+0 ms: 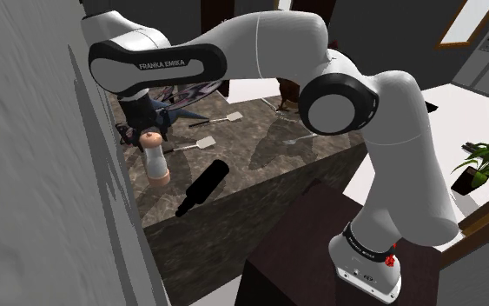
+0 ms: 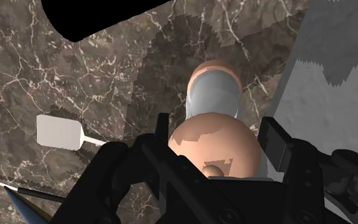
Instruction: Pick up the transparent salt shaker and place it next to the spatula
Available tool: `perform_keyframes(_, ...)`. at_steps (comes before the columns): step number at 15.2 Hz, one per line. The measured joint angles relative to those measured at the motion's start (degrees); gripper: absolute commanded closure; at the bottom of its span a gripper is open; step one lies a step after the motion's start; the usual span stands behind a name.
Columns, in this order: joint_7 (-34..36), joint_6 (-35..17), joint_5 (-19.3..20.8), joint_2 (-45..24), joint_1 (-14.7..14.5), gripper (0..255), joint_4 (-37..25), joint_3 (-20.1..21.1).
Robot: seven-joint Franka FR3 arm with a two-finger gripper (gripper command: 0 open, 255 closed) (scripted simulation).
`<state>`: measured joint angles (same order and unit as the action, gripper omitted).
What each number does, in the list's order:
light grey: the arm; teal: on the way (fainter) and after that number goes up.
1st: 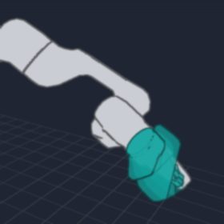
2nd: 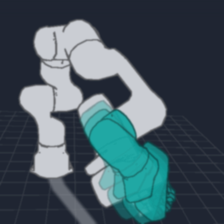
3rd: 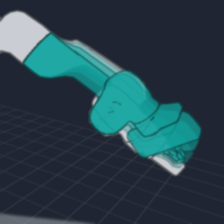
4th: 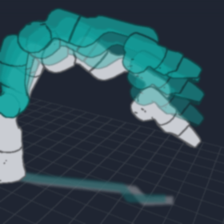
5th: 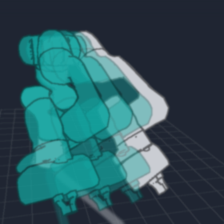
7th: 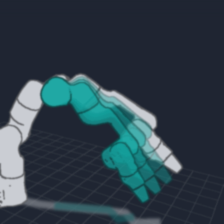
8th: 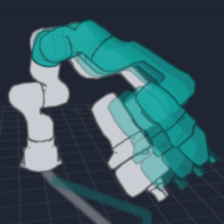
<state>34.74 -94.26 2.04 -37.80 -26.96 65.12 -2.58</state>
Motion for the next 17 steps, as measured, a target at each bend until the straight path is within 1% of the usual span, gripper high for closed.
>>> perform_keyframes(6, 0.0, -0.2, 0.0, -0.2, 0.0, 255, 0.0, 0.0)
perform_keyframes(7, 0.0, -0.2, 0.0, -0.2, 0.0, 0, 0.0, 0.0)
perform_keyframes(13, 0.0, -0.2, 0.0, -0.2, 0.0, 0, 0.0, 0.0)
perform_keyframes(14, 0.1, 0.7, 0.0, -0.2, -0.1, 0, -1.0, 0.0)
perform_keyframes(17, 0.0, 6.7, -0.1, -2.3, -0.2, 0, -9.1, 0.1)
